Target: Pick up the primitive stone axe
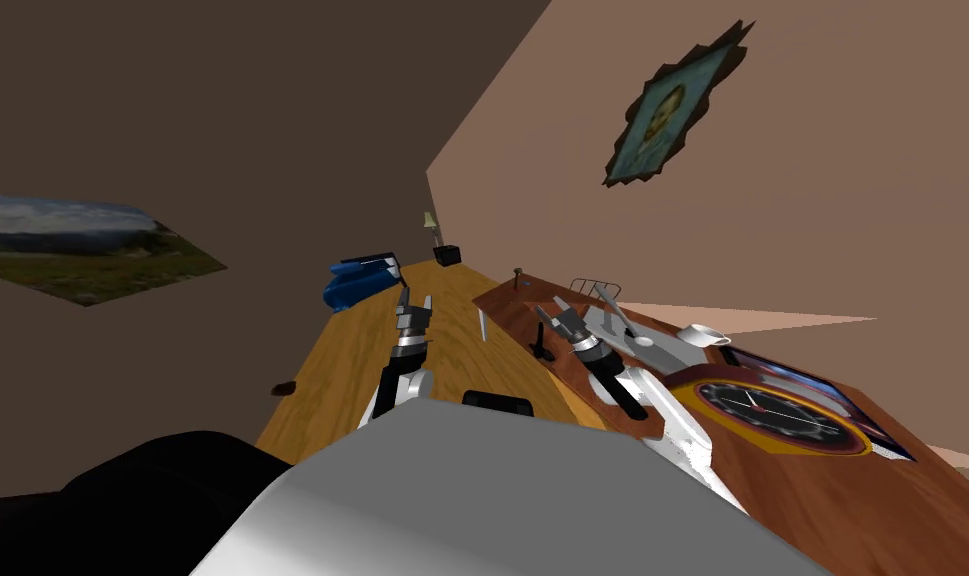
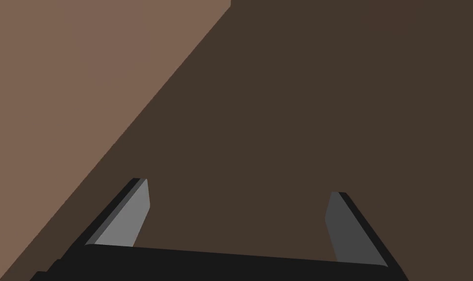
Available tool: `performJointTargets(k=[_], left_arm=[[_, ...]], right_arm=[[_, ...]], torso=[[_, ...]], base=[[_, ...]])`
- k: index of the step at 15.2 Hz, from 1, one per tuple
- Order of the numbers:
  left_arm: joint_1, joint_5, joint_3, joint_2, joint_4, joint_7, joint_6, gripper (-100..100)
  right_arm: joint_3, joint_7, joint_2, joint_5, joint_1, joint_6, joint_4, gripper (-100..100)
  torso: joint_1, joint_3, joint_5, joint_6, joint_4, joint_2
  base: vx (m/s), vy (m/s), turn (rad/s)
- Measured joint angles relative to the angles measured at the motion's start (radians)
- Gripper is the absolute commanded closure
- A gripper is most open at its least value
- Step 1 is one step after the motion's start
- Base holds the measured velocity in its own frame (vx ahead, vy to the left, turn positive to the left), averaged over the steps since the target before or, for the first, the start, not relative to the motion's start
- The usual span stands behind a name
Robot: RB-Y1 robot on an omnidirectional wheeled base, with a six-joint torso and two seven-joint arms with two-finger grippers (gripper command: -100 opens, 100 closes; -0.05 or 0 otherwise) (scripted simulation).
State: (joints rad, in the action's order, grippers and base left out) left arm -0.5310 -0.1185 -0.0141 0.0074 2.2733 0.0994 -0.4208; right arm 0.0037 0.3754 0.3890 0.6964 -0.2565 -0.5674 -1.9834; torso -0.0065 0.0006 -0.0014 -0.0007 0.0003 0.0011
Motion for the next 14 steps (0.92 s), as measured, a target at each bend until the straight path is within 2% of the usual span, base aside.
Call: performJointTargets(k=[9,14], left_arm=[[0.0,0.0,0.0,0.0,0.0,0.0,0.0,0],[0.0,0.0,0.0,0.0,0.0,0.0,0.0,0]], right_arm=[[-0.01,0.093,0.072,0.202,0.078,-0.051,0.114,-100],[-0.013,0.147,0.095,0.306,0.117,-0.084,0.189,-100]], torso=[[0.0,-0.001,0.0,0.0,0.0,-0.002],[0.002,-0.001,0.0,0.0,-0.001,-0.002]], base=[[-0.042,-0.055,0.169],[-0.026,-0.034,0.119]])
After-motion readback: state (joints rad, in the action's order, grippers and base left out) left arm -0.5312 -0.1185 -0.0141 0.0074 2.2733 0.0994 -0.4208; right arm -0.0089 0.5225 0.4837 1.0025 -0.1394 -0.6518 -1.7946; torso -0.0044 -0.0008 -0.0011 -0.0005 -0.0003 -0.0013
